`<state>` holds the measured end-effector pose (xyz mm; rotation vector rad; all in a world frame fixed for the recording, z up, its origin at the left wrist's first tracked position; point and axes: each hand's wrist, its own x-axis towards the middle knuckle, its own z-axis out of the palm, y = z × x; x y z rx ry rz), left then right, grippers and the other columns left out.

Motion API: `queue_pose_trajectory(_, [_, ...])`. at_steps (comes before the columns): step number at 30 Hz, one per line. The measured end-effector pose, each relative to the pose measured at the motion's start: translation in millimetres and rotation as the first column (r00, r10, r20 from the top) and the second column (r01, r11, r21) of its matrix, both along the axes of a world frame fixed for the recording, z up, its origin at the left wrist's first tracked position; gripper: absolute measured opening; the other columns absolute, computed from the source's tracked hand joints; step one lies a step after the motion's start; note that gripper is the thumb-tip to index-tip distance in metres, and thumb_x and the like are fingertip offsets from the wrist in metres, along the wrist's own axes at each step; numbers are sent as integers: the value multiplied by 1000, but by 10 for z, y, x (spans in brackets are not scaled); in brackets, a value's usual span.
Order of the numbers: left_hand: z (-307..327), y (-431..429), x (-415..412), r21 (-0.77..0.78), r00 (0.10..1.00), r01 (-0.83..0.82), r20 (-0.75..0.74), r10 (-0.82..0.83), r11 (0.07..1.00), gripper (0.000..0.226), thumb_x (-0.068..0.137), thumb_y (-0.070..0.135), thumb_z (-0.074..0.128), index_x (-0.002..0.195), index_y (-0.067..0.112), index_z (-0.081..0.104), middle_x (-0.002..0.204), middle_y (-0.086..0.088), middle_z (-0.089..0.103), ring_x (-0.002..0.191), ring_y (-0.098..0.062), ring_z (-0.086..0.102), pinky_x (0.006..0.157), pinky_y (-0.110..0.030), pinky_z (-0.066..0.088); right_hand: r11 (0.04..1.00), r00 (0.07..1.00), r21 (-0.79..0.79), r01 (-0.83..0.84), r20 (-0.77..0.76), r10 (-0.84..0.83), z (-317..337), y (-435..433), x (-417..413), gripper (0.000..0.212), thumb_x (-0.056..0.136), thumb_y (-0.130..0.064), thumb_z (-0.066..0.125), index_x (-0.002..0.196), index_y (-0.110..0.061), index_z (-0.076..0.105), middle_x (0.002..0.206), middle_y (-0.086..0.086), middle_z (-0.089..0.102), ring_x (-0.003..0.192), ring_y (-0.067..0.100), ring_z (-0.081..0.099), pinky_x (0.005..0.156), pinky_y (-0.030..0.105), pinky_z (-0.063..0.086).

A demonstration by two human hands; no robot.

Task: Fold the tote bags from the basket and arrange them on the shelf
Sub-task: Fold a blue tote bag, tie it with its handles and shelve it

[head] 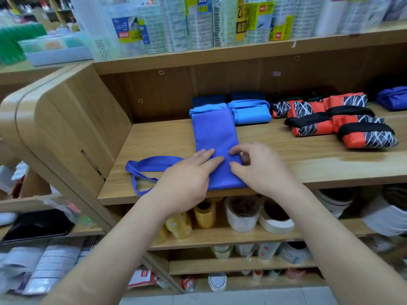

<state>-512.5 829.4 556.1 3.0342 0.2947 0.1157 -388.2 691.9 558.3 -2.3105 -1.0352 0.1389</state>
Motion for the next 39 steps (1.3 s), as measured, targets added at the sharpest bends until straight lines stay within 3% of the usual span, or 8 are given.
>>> queue_pose_trajectory(5, [82, -77, -167, -35, 998, 65, 7, -64, 997, 61, 90, 32, 25, 151, 32, 32, 160, 5, 25, 146, -11, 22, 118, -19, 14, 997, 992, 77, -32, -123, 42, 118, 163, 241, 82, 83, -41, 71, 150, -33, 24, 135, 7, 50, 123, 27, 52, 102, 39, 42])
queue_pose_trajectory(10, [183, -126, -353, -31, 955, 168, -241, -170, 985, 80, 83, 32, 35, 155, 31, 1, 164, 5, -9, 149, -8, -7, 117, -17, -1, 986, 953, 164, -39, -290, 86, 106, 402, 321, 114, 68, -31, 83, 152, -44, 7, 131, 9, 55, 115, 27, 58, 101, 45, 47])
queue_pose_trajectory(12, [167, -114, -389, -48, 940, 165, -295, -172, 985, 90, 83, 20, 49, 155, 30, -4, 162, 7, -15, 149, -8, -11, 119, -19, 2, 980, 926, 192, -46, -360, 114, 90, 429, 325, 111, 71, -21, 82, 151, -45, 9, 132, 7, 56, 114, 26, 60, 100, 43, 49])
queue_pose_trajectory(18, [-168, 37, -359, -289, 942, 153, 331, -52, 945, 65, 72, 1, 39, 126, 25, 65, 129, 20, 59, 124, -1, 52, 105, -16, 38, 921, 808, 390, -8, -540, 236, 84, 411, 340, 64, 74, 9, 71, 115, -38, 56, 112, 13, 64, 92, 21, 65, 81, 33, 56])
queue_pose_trajectory(21, [-127, 36, -330, -522, 919, 76, 366, 142, 849, 45, 84, -9, 59, 109, 25, 73, 101, 31, 68, 100, 10, 61, 86, -9, 45, 886, 780, 464, 23, -562, 274, 71, 372, 363, 50, 77, 12, 67, 106, -28, 59, 103, 7, 62, 90, 20, 61, 76, 29, 52])
queue_pose_trajectory(26, [27, 36, -155, -626, 844, -37, 398, 360, 779, 17, 89, 26, 69, 82, 40, 62, 68, 23, 66, 67, 4, 59, 61, -12, 43, 802, 641, 579, 147, -673, 369, 88, 285, 316, 44, 82, 19, 48, 101, -17, 63, 100, 5, 63, 67, 11, 61, 50, 21, 45])
queue_pose_trajectory(35, [89, 12, 95, -523, 763, -299, 370, 529, 798, 32, 89, 46, 64, 95, 15, 58, 82, 3, 62, 79, -18, 58, 69, -35, 46, 785, 577, 553, 281, -750, 322, 142, 310, 179, 42, 98, -49, 45, 104, -13, 66, 103, 0, 72, 102, 18, 65, 84, 34, 54])
queue_pose_trajectory(39, [121, -37, 145, -560, 767, -320, 321, 556, 765, 38, 85, 46, 69, 112, 24, 51, 87, 8, 61, 79, -21, 63, 70, -36, 49, 812, 848, 554, 185, -508, 154, 38, 398, 47, 32, 96, -52, 51, 102, -21, 55, 102, 3, 64, 93, 12, 59, 87, 34, 48])
